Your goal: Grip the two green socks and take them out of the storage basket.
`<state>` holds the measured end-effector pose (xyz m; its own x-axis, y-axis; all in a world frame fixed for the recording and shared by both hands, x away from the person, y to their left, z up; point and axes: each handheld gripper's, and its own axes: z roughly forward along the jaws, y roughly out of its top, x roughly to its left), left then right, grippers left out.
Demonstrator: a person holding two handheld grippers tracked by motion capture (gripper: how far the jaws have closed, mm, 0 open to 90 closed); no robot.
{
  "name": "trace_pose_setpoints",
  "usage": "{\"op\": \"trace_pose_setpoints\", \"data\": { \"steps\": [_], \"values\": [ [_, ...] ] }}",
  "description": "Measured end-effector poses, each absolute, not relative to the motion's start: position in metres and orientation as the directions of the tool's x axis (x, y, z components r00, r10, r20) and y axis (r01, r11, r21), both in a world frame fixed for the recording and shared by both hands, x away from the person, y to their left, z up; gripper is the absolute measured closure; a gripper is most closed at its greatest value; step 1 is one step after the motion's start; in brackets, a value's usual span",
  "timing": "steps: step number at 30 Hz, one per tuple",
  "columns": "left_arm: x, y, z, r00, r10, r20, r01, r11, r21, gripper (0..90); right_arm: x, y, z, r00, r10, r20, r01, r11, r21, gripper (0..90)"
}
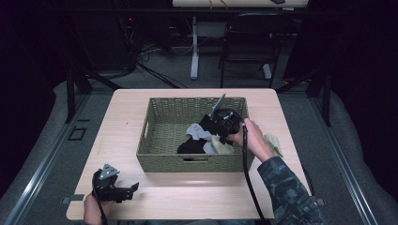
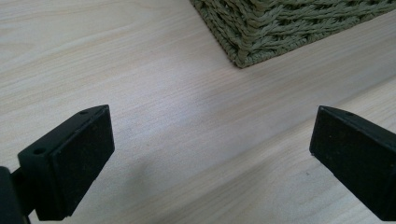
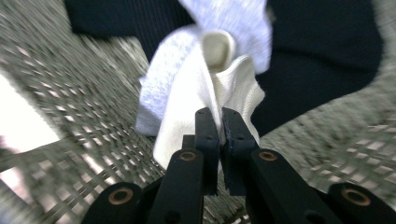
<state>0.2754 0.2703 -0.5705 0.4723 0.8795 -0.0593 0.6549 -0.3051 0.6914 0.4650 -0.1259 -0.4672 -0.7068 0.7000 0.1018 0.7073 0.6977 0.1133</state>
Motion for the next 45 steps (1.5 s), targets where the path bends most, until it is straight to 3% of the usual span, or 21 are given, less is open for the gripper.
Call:
{"op": "trace_pose_setpoints", "data": {
  "steps": [12,45],
  "values": [
    [0.275,0.27,-0.57,0.474,0.879,-0.06,0.653,-0.305,0.693,0.0,0.465,-0.142,-0.406,-0.692,0.715,0.095,0.714,0.66,0.233,86.9],
    [0.275,0.27,-0.57,0.473,0.879,-0.064,0.655,-0.303,0.693,0.0,0.472,-0.15,-0.341,-0.686,0.726,0.054,0.701,0.64,0.315,87.0]
  ]
}}
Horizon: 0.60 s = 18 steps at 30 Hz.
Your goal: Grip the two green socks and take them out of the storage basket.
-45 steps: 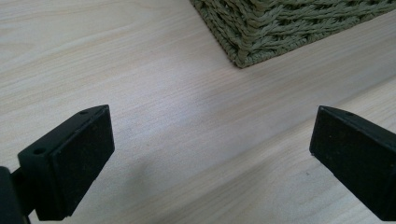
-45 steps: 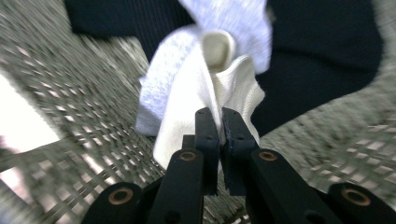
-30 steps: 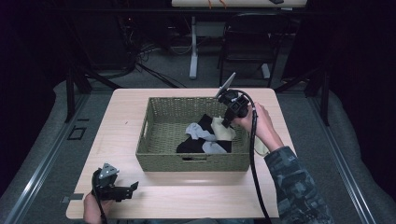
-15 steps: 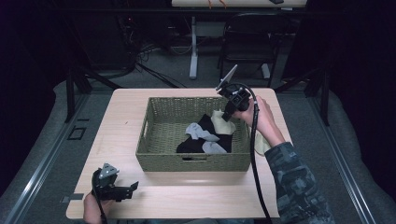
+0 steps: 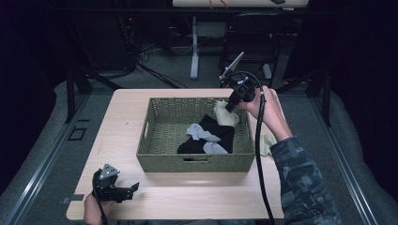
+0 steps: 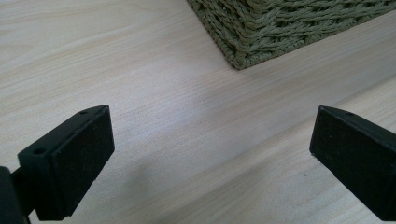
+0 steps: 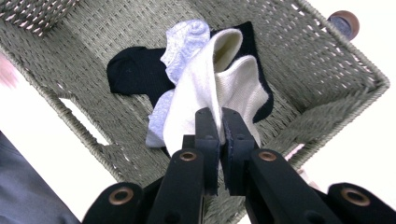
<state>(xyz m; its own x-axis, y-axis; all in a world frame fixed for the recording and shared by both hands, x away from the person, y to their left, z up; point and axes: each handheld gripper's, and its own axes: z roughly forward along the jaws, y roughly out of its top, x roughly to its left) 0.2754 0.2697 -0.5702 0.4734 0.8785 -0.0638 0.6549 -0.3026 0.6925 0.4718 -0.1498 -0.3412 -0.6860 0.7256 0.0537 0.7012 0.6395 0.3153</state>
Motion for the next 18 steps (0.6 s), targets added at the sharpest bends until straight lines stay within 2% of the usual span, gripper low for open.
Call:
{"op": "trace_pose_setpoints", "data": {
  "steps": [18],
  "values": [
    [0.275,0.27,-0.57,0.474,0.878,-0.062,0.653,-0.304,0.694,0.0,0.466,-0.178,-0.313,-0.651,0.758,0.028,0.717,0.603,0.35,87.0]
  ]
}}
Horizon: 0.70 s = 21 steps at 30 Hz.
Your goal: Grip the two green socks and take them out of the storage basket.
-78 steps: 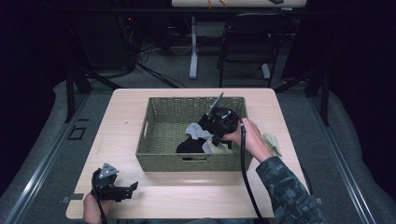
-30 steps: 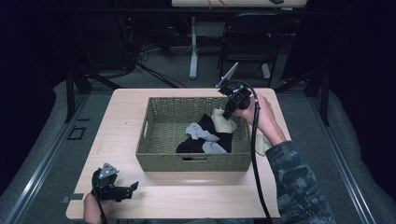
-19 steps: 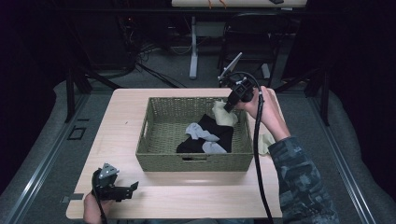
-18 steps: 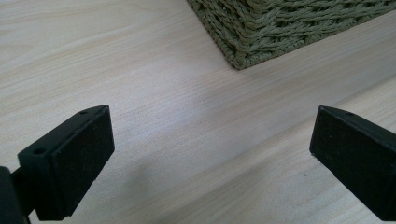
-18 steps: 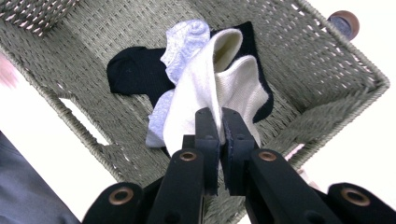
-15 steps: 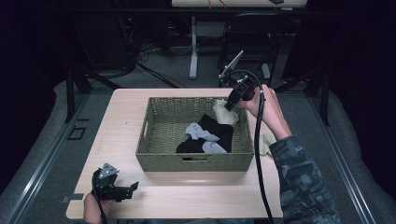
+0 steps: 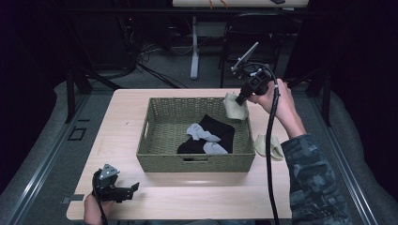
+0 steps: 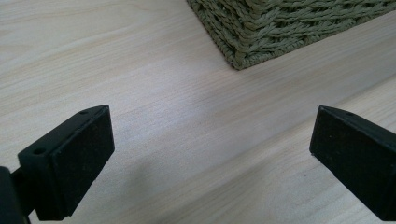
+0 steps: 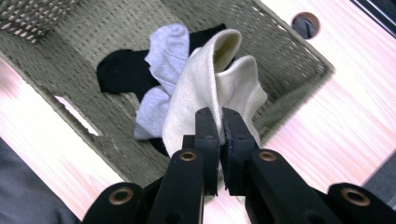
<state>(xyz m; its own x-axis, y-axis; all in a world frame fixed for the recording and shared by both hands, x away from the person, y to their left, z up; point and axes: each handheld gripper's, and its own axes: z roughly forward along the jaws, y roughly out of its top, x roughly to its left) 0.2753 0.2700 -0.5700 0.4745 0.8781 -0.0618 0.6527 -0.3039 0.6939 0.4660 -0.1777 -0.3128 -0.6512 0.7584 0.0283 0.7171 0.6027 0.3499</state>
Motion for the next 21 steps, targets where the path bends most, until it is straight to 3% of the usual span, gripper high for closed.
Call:
{"op": "trace_pose_setpoints", "data": {
  "steps": [12,21],
  "values": [
    [0.276,0.27,-0.57,0.472,0.879,-0.062,0.655,-0.303,0.692,0.0,0.457,-0.233,-0.303,-0.586,0.81,0.015,0.759,0.542,0.362,87.0],
    [0.275,0.27,-0.57,0.47,0.88,-0.065,0.653,-0.297,0.697,0.0,0.458,-0.269,-0.32,-0.505,0.863,-0.009,0.812,0.478,0.335,87.0]
  ]
}}
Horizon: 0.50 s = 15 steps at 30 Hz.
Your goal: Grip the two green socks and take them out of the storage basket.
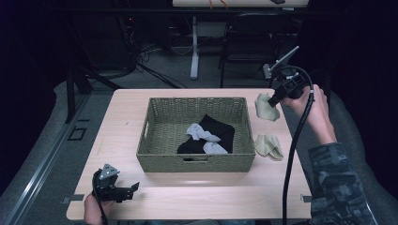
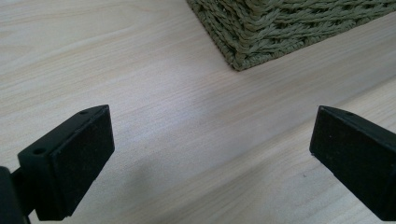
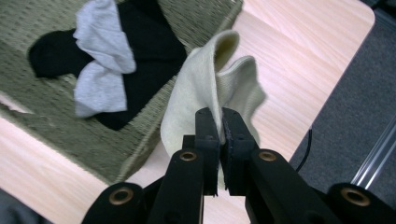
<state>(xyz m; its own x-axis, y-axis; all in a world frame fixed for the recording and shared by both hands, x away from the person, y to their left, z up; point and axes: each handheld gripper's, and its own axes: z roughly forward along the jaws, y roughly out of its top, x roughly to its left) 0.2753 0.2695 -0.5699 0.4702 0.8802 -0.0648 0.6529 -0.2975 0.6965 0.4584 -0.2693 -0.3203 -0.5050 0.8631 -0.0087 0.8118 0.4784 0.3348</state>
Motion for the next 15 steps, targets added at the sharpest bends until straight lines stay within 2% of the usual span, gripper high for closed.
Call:
{"op": "trace_pose_setpoints", "data": {
  "steps": [15],
  "values": [
    [0.275,0.271,-0.569,0.482,0.874,-0.069,0.644,-0.299,0.704,0.0,0.469,-0.299,-0.378,-0.438,0.899,0.024,0.866,0.414,0.28,87.0]
  ]
}}
